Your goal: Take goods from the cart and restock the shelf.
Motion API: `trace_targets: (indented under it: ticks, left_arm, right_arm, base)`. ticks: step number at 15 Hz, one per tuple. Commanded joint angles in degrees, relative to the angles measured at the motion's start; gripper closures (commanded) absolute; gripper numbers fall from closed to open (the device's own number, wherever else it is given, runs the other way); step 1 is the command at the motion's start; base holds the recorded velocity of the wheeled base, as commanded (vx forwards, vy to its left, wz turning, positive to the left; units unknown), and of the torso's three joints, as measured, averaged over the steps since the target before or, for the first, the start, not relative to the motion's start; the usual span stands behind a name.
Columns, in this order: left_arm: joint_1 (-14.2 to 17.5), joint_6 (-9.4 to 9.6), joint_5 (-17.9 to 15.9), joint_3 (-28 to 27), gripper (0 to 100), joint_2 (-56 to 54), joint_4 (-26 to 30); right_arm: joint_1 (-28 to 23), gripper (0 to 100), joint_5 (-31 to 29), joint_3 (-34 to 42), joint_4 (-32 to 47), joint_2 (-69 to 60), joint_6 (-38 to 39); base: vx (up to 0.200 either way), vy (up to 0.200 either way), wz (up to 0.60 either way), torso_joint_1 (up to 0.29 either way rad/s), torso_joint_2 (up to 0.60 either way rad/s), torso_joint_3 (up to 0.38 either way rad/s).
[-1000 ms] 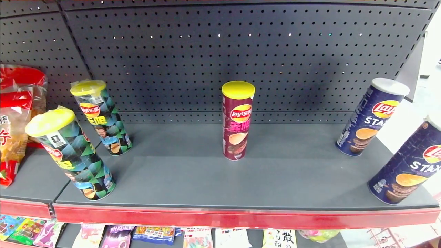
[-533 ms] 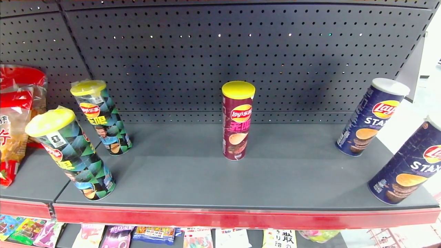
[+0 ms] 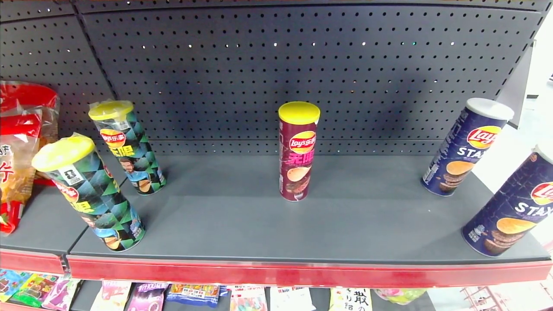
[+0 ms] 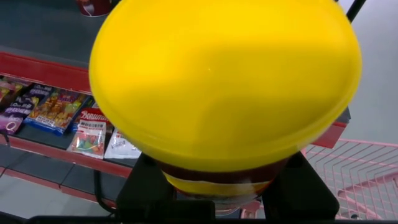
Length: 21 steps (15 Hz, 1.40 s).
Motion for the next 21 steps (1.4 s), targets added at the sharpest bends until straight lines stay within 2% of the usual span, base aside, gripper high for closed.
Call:
trace_targets:
  ticks: [1,2,3,4,6,9,11,12,14,17,21]
  left_arm:
    - [-4.3,1.94,-10.6,-5.7,0,17.5,-2.6]
    - [-5.5,3.26,-14.6,-5.9,0,22.6,-5.7]
    - [-6.2,4.22,-16.0,-6.0,0,26.9,-7.8]
    - [-7.0,4.49,-16.4,-6.1,0,30.0,-10.1]
    - [-11.0,4.57,-16.7,-7.1,0,40.4,-18.7]
    - [-14.7,4.84,-16.3,-12.3,0,54.3,-28.1]
    - [-15.4,6.68,-16.3,-17.4,0,64.3,-33.0]
    - [-15.8,7.56,-16.3,-19.8,0,67.7,-34.0]
    - [-17.8,7.56,-16.3,-24.4,0,73.2,-34.1]
    - [-18.5,7.65,-16.9,-27.3,0,77.5,-34.1]
    - [-19.8,7.56,-17.9,-37.8,0,85.6,-34.1]
  right_arm:
    - [0.1,100,0.2,0.0,0.0,0.4,0.0]
    - [0.1,100,0.2,0.1,0.0,0.7,0.0]
    - [0.1,100,0.2,0.1,0.0,0.8,0.0]
    - [0.1,100,0.3,0.1,0.0,0.9,0.0]
    - [0.1,100,0.3,0.0,-0.2,1.8,0.0]
    - [0.1,100,0.3,0.0,-0.2,2.5,0.0]
    - [0.1,100,0.3,0.1,-0.2,2.6,0.0]
    - [0.1,100,0.3,0.1,-0.2,2.6,0.0]
    - [0.1,100,0.3,0.0,-0.2,3.0,0.0]
    - [0.1,100,0.2,0.1,-0.1,3.1,0.0]
    - [0.1,100,0.2,0.1,0.0,3.1,0.0]
  base:
    - [0.000,0.000,0.00,0.000,0.00,0.000]
    - [0.000,0.000,0.00,0.000,0.00,0.000]
    - [0.000,0.000,0.00,0.000,0.00,0.000]
    - [0.000,0.000,0.00,0.000,0.00,0.000]
    - [0.000,0.000,0.00,0.000,0.00,0.000]
    - [0.000,0.000,0.00,0.000,0.00,0.000]
    - [0.000,0.000,0.00,0.000,0.00,0.000]
    - [0.000,0.000,0.00,0.000,0.00,0.000]
    - [0.000,0.000,0.00,0.000,0.00,0.000]
    - [0.000,0.000,0.00,0.000,0.00,0.000]
    - [0.000,0.000,0.00,0.000,0.00,0.000]
